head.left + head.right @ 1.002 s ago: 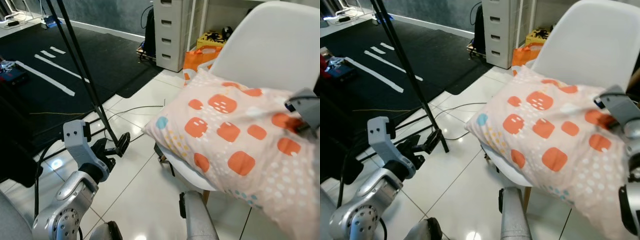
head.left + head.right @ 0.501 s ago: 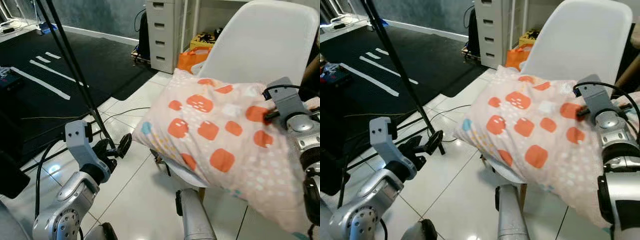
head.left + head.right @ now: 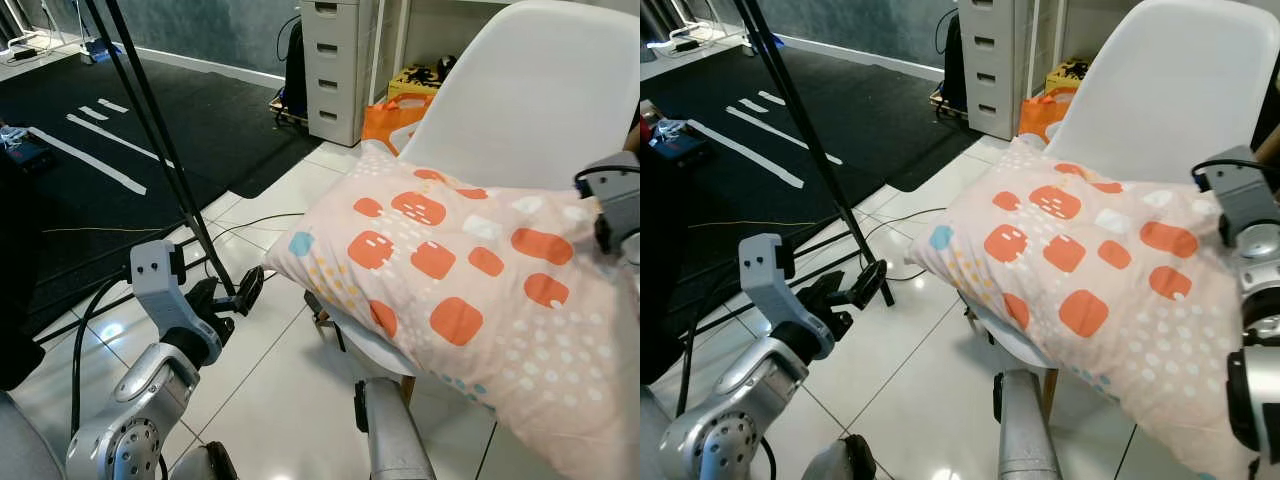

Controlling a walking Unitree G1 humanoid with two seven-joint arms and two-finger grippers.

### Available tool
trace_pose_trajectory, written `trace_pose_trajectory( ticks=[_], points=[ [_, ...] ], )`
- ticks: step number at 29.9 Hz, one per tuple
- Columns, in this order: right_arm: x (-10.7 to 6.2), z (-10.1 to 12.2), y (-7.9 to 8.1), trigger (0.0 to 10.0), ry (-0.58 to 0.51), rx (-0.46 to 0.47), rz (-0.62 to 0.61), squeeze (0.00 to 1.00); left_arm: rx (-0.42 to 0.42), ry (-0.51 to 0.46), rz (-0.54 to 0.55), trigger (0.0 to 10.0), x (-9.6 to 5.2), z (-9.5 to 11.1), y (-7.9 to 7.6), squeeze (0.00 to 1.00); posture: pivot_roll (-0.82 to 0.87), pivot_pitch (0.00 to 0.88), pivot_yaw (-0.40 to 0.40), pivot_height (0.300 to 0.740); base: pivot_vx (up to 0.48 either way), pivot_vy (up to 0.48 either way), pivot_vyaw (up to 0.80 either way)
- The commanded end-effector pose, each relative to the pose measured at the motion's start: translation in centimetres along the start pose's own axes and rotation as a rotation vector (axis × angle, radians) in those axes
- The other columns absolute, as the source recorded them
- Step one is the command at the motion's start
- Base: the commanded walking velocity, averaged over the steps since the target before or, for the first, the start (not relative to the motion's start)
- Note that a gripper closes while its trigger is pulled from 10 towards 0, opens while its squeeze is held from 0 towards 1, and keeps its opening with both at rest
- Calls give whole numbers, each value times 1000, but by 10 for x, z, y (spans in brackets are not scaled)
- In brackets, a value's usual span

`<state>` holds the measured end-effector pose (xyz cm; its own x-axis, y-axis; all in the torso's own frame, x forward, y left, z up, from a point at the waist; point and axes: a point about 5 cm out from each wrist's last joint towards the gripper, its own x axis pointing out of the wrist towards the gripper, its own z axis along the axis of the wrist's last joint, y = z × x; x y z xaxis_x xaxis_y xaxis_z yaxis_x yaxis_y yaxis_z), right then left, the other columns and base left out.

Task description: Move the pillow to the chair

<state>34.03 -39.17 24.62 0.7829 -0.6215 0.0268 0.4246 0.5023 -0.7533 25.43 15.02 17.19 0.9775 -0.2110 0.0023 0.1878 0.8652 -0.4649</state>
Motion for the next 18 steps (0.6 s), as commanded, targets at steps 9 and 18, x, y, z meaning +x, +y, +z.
trace_pose_trajectory(
  ticks=[9,18],
  points=[
    [-11,77,44,10000,-276,359,279,694,9,-34,18,10000,5,3,5,0,-180,71,41,460,0,0,0],
    [-58,104,138,10000,-378,517,672,0,125,-39,68,10000,7,7,20,0,-151,54,55,492,0,0,0]
  ],
)
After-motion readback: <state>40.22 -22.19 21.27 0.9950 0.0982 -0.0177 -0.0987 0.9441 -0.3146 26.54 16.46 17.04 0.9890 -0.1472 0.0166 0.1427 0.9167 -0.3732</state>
